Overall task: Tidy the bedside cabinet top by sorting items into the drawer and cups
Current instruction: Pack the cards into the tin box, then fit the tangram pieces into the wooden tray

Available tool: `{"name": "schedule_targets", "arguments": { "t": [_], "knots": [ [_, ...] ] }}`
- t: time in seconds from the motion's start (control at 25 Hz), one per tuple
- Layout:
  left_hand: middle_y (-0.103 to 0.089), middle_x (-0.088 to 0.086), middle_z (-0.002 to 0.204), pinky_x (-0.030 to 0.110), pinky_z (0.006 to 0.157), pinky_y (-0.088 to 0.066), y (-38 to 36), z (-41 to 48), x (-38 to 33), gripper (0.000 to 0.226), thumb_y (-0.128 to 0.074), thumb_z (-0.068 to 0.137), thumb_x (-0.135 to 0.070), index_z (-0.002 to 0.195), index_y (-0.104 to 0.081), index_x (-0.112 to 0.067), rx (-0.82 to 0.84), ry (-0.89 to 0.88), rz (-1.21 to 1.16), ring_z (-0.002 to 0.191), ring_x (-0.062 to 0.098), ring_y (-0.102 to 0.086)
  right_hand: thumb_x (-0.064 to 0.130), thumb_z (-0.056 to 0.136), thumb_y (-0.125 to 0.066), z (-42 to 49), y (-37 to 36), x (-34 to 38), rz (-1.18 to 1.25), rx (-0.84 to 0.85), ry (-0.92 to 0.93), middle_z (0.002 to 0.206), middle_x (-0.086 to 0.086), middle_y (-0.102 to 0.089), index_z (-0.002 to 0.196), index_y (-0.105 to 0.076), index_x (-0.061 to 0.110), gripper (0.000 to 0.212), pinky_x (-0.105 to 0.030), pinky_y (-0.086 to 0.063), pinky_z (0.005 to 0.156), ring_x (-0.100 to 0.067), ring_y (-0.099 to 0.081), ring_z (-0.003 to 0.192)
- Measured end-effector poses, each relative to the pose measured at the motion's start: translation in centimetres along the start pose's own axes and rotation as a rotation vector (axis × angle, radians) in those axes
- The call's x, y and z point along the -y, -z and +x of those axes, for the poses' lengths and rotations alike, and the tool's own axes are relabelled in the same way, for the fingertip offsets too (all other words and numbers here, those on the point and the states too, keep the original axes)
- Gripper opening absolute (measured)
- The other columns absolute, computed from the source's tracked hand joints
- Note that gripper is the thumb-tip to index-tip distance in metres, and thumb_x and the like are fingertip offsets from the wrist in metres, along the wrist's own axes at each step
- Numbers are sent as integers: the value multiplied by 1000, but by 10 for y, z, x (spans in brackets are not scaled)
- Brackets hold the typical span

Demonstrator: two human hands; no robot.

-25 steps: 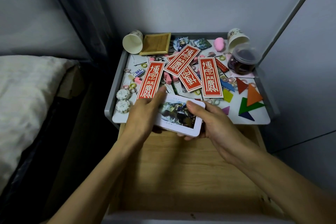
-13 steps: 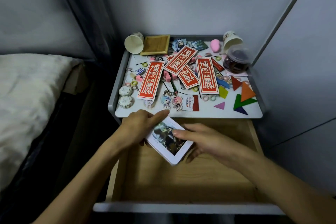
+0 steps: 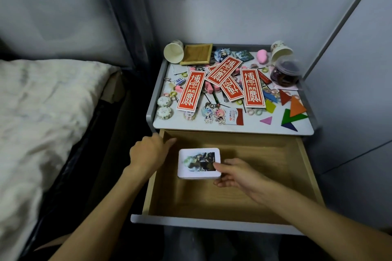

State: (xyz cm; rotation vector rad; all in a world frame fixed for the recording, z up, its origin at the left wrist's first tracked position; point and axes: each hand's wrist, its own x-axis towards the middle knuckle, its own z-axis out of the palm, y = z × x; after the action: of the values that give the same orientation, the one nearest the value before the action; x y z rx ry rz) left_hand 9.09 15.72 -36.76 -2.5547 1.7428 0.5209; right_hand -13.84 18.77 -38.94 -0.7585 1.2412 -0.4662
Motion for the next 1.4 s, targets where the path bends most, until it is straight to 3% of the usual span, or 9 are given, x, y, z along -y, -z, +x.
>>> {"name": "schedule_targets", "arguments": {
  "t": [0.08, 0.2, 0.44, 0.56, 0.68, 0.8, 0.96, 1.24, 1.4],
  "knots": [
    [-62, 12, 108, 34, 71, -47, -3, 1, 5, 40, -45, 100, -43, 112, -56, -7, -43, -3, 101, 96, 30, -62, 18, 97, -58, 17, -4, -2, -67, -32, -32, 103, -22, -65, 115, -46, 4, 25, -25, -57, 70, -20, -66, 77],
    [-63, 9, 101, 32, 69, -51, -12, 8, 7, 20, -45, 100, -19, 106, -60, -9, -34, -69, 225, 89, 25, -63, 18, 99, -56, 52, -15, 0, -94, -74, -35, 100, -20, -61, 128, -37, 5, 38, -23, -57, 67, -20, -64, 75],
    [-64, 8, 109, 33, 69, -46, -16, 23, 11, 21, -44, 100, -20, 110, -60, -13, -2, -98, 296, 99, 28, -63, 19, 100, -53, 94, -33, -5, -147, -105, -54, 113, -20, -58, 131, -36, 3, 39, -27, -55, 73, -19, -60, 74],
    [-65, 8, 108, 33, 69, -46, -18, 25, 13, 18, -47, 98, -18, 108, -61, -12, -11, -117, 316, 99, 28, -63, 17, 100, -51, 102, -39, -2, -162, -100, -21, 108, -12, -54, 115, -38, 11, 20, -23, -53, 64, -17, -56, 70],
    [-66, 8, 103, 32, 64, -44, -20, 27, 16, 17, -47, 97, -17, 103, -62, -11, -26, -150, 320, 94, 28, -64, 17, 100, -51, 105, -42, 0, -286, -102, 42, 87, -6, -55, 102, -44, 10, 10, -24, -50, 61, -17, -54, 63],
    [-67, 8, 97, 33, 66, -49, -20, 26, 17, 17, -46, 98, -16, 100, -62, -11, -32, -183, 320, 88, 27, -65, 20, 98, -55, 110, -41, 0, -510, -154, 111, 77, -6, -59, 81, -50, 16, 19, -32, -54, 64, -21, -59, 61],
    [-65, 10, 104, 33, 69, -47, -18, 23, 15, 17, -46, 98, -17, 106, -60, -10, -39, -172, 324, 96, 28, -63, 31, 90, -67, 121, -41, 0, -732, -268, 155, 96, -16, -70, 96, -65, 3, 29, -41, -57, 82, -32, -69, 87],
    [-64, 13, 109, 35, 71, -46, -18, 21, 15, 23, -43, 100, -17, 111, -60, -8, -8, -171, 346, 99, 32, -63, 22, 87, -71, 122, -41, 0, -717, -353, 152, 90, -13, -70, 93, -69, 1, 22, -28, -51, 63, -25, -69, 82],
    [-63, 11, 111, 36, 72, -46, -7, 16, 10, 23, -44, 99, -20, 112, -59, -10, 2, -119, 361, 100, 31, -62, 21, 90, -67, 109, -35, 6, -670, -295, 145, 87, -16, -73, 91, -70, -2, 23, -38, -56, 75, -27, -70, 79]
  ]
}}
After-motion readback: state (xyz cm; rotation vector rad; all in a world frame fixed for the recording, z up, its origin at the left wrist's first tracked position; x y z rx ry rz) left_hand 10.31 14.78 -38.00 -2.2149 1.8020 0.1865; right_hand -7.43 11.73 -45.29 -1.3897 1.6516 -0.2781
